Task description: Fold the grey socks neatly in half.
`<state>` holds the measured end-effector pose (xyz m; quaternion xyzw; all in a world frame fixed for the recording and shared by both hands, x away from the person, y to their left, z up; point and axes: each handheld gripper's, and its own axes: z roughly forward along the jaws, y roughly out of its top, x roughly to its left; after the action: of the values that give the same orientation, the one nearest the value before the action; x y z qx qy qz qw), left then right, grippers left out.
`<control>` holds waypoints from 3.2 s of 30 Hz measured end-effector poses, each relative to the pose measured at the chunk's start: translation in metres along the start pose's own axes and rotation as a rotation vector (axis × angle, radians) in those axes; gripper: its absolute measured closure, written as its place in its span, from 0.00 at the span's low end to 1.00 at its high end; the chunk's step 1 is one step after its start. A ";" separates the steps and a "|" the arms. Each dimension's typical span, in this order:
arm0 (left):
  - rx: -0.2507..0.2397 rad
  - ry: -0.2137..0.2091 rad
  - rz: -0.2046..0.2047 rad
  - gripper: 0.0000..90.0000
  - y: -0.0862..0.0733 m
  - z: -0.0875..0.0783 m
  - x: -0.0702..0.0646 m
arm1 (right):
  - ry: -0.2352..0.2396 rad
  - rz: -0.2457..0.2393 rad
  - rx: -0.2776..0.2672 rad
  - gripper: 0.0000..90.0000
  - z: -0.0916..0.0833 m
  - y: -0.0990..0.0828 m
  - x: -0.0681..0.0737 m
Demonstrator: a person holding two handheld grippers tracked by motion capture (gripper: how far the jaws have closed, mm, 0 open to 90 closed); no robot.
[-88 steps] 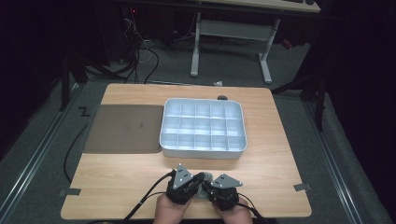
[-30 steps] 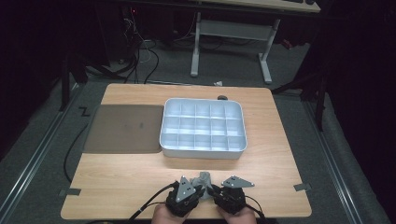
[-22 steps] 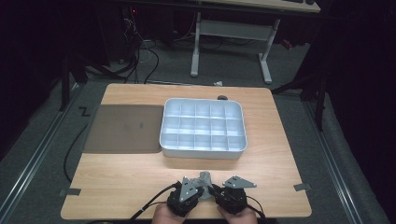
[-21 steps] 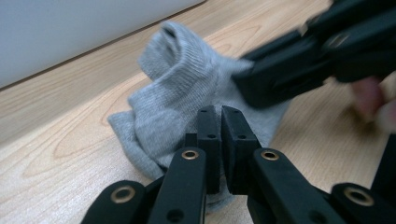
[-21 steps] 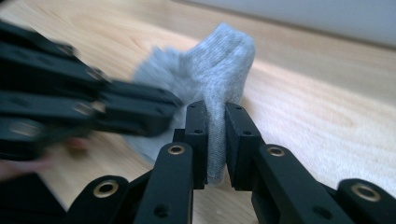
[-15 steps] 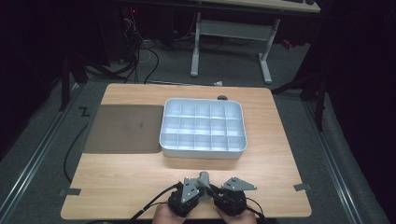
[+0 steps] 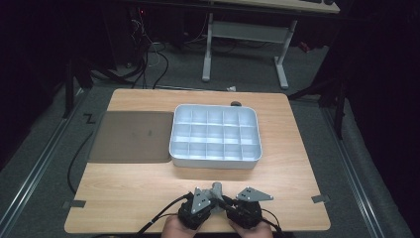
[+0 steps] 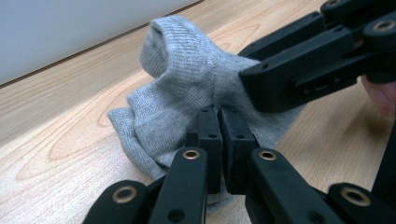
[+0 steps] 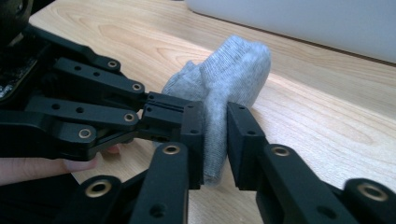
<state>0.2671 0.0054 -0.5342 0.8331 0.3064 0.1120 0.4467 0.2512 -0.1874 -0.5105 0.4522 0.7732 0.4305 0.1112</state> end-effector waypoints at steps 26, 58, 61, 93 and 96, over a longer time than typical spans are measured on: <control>-0.002 -0.014 -0.017 0.97 0.000 0.000 0.002 | -0.219 -0.032 0.067 0.94 0.011 -0.001 -0.029; 0.026 -0.022 0.035 0.97 0.007 0.003 0.005 | -0.067 -0.098 0.023 1.00 0.013 -0.006 -0.005; 0.017 -0.027 0.030 0.94 0.007 0.003 0.006 | -0.082 -0.093 0.025 1.00 0.013 -0.007 -0.006; -0.044 -0.027 -0.135 0.80 -0.004 -0.022 0.033 | -0.094 -0.068 0.048 1.00 0.017 -0.009 -0.012; -0.036 -0.021 -0.127 0.88 -0.003 -0.019 0.032 | -0.099 -0.068 0.043 1.00 0.016 -0.009 -0.011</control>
<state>0.2819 0.0393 -0.5287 0.8049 0.3518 0.0802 0.4710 0.2615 -0.1891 -0.5297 0.4484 0.7908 0.3870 0.1541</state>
